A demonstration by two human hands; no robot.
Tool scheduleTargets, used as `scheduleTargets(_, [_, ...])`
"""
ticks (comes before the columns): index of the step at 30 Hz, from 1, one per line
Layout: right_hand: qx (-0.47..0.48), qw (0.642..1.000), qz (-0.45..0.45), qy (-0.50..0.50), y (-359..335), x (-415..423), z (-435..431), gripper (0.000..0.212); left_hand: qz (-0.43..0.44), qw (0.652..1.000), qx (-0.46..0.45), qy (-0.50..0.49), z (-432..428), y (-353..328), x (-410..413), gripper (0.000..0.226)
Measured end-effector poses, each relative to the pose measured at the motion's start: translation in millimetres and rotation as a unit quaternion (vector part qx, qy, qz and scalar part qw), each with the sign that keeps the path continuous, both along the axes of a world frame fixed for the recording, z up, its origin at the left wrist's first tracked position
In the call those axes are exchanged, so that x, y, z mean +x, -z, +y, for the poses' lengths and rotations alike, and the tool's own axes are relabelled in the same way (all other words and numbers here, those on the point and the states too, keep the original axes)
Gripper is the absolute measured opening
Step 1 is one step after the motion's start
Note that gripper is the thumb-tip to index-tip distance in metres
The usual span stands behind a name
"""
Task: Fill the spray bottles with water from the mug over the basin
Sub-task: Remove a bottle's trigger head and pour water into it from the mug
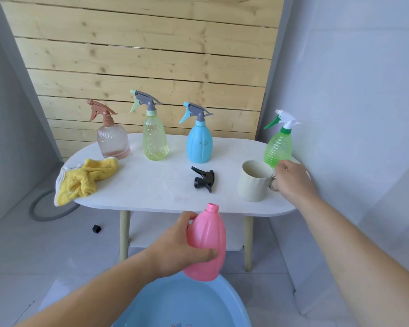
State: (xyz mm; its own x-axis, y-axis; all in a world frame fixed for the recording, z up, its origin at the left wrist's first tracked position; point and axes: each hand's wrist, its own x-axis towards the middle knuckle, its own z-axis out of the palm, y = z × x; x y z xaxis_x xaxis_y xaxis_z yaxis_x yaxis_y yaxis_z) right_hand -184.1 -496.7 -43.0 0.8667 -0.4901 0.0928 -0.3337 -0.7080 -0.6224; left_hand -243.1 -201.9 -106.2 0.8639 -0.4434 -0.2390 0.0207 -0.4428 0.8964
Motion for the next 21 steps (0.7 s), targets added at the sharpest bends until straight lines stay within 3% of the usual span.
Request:
scheduleTargets(3, [0.086,0.996,0.01,-0.004,-1.3,-5.9,-2.1,0.022,0.002,1.0,0.001,0.008,-9.0,3.4,-0.8,0.083])
scheduleTargets(7, [0.106,0.994,0.034,-0.005,-1.9,-13.9,-0.7,0.014,0.003,1.0,0.004,0.011,-16.0,6.9,-1.8,0.086])
scheduleTargets(13, [0.15,0.988,0.04,0.001,8.5,-21.2,-4.1,0.022,0.002,1.0,-0.002,0.003,-12.5,9.2,-4.5,0.087])
scheduleTargets(18, [0.336,0.941,0.025,-0.039,9.4,-37.2,4.8,0.014,-0.007,1.0,-0.015,-0.016,-4.2,4.5,-10.6,0.096])
scheduleTargets(21, [0.413,0.909,0.005,-0.064,-0.6,-59.4,23.6,0.025,-0.019,0.999,-0.025,-0.023,4.0,1.5,-18.2,0.092])
